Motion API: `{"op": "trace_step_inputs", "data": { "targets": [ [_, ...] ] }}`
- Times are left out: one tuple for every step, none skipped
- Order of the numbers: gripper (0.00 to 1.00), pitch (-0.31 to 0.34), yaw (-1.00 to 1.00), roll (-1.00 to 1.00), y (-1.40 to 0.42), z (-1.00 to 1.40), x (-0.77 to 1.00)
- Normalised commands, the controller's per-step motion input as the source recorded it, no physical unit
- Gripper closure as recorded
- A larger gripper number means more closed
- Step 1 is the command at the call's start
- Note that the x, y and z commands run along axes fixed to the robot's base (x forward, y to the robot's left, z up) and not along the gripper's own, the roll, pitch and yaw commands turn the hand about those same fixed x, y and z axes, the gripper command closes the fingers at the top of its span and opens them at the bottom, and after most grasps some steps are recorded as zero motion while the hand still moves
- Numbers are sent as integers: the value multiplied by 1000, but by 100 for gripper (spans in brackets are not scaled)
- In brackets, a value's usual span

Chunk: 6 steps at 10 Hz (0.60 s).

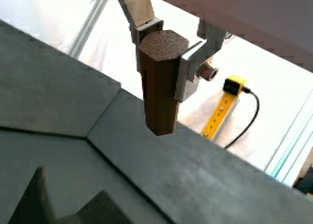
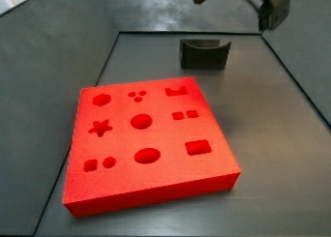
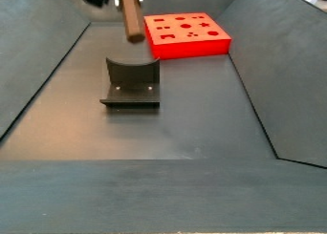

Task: Pick up the hexagon object. Move up. Place the hexagon object on the fixture. Regrasp the hexagon object. Move to above the board. Insert the hexagon object.
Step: Move to above the board.

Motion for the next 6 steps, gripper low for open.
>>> {"op": "trace_step_inputs", "data": {
  "targets": [
    [100, -43, 149, -15, -32, 930, 28],
    [100, -50, 107, -18, -25, 759, 29],
    [100, -43, 54, -19, -15, 539, 19],
    [100, -27, 13, -26, -12, 319, 12],
    [100, -13, 0, -30, -10, 208, 6],
    [100, -136, -53, -1000, -1000, 349, -510]
  ]
}}
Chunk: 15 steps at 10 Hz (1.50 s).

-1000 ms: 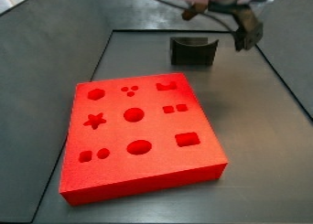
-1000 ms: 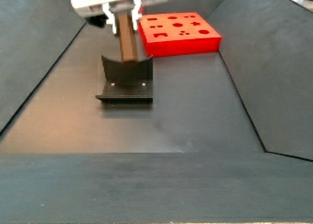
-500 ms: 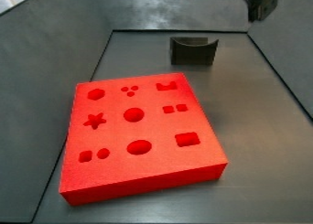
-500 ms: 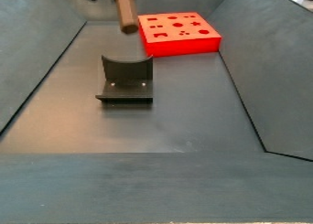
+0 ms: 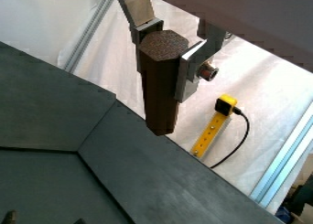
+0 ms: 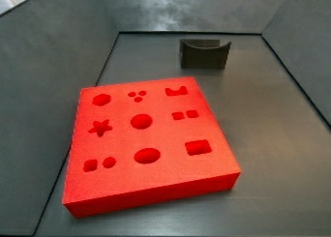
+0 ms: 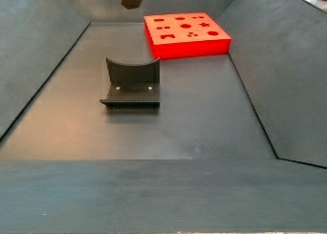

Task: Pick up the hexagon object. Move up. Place the hexagon object on the fixture. Regrasp the hexagon object. Move to above the board. Insert the hexagon object.
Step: Move to above the board.

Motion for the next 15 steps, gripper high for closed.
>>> {"op": "trace_step_inputs", "data": {
  "targets": [
    [100, -136, -54, -1000, -1000, 345, -510],
    [100, -153, -57, -1000, -1000, 377, -546],
    [100, -160, -68, -1000, -1000, 357, -563],
    [100, -167, -86, -1000, -1000, 366, -580],
    [100, -165, -93, -1000, -1000, 368, -589],
    [100, -166, -109, -1000, -1000, 375, -629],
    [100, -167, -115, -1000, -1000, 380, -647],
    [100, -175, -123, -1000, -939, 375, -658],
    [100, -176, -130, -1000, -518, 212, -428],
    [100, -173, -133, -1000, -241, 104, -267],
    [100, -165, -131, -1000, -104, 46, -168],
    [100, -168, -130, -988, -44, 38, -123],
    [100, -142, -98, -769, -15, 11, -104],
    [100, -114, -61, -549, 13, 6, -87],
    [100, -88, -39, -374, 10, 10, -72]
  ]
}}
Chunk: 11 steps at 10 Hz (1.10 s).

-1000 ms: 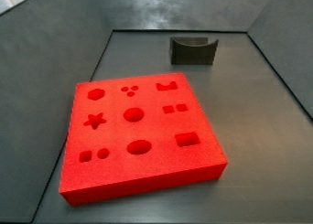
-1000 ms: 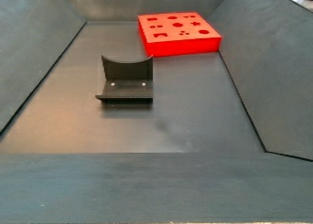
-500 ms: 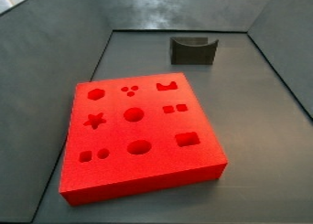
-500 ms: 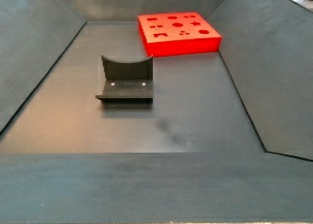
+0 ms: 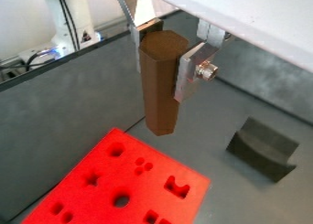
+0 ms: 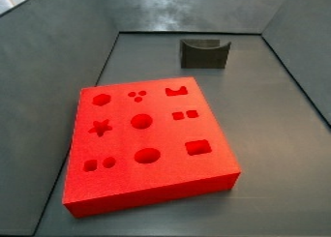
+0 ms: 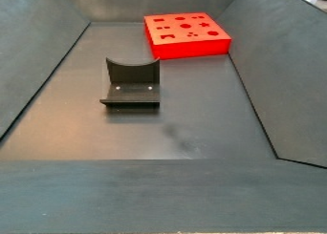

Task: Pick up the hexagon object. Move up. Place the hexagon object on the fixture. Regrasp the hexagon object. Move to above the board. Insert the hexagon object.
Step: Move to above the board, then insert the hexagon object.

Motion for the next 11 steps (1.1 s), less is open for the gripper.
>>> {"op": "trace_step_inputs", "data": {
  "targets": [
    [100, -60, -24, -226, 10, -2, -47],
    [100, 20, 0, 6, 0, 0, 0],
    [100, -1, 6, 0, -80, -74, 0],
    [100, 0, 0, -20, 0, 0, 0],
    [100, 0, -211, 19, -6, -134, -454],
    [100, -50, -374, -60, 11, -834, -746],
    [100, -46, -651, -113, 157, -946, -623],
    [100, -50, -654, -111, 146, -943, -623],
    [100, -53, -660, -109, 134, -940, -620],
    [100, -57, -657, -111, 137, -940, -620],
    [100, -53, -657, -110, 134, -943, -623]
  ]
}}
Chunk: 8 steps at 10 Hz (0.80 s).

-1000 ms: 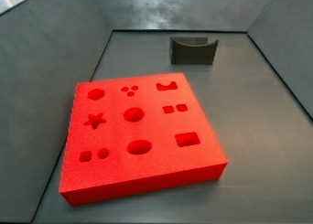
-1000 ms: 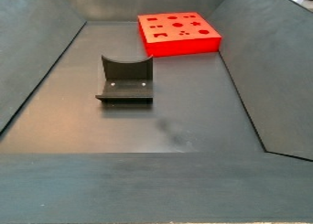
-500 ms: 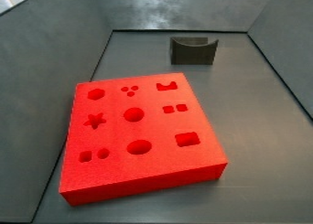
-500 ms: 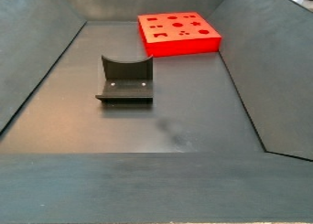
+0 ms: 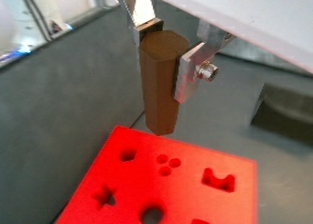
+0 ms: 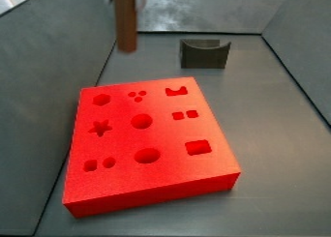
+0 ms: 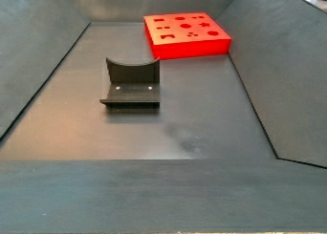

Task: Pick up the hexagon object. Move up. Place the hexagon object on the fixture. Regrasp the hexagon object. Move to above the board. Insert the hexagon object.
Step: Insert the hexagon object.

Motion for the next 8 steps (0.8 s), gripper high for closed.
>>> {"op": "trace_step_inputs", "data": {
  "targets": [
    [100, -44, -640, -116, 120, -940, -631],
    [100, 0, -514, -169, 63, -914, -686],
    [100, 0, 0, -226, -51, -700, -497],
    [100, -30, 100, -269, -60, -540, -251],
    [100, 0, 54, 0, -9, 0, -14],
    [100, -47, 0, -71, 0, -300, 20],
    [100, -61, 314, -187, 0, -723, 86],
    [100, -59, 366, -219, 0, -469, 89]
  ]
}}
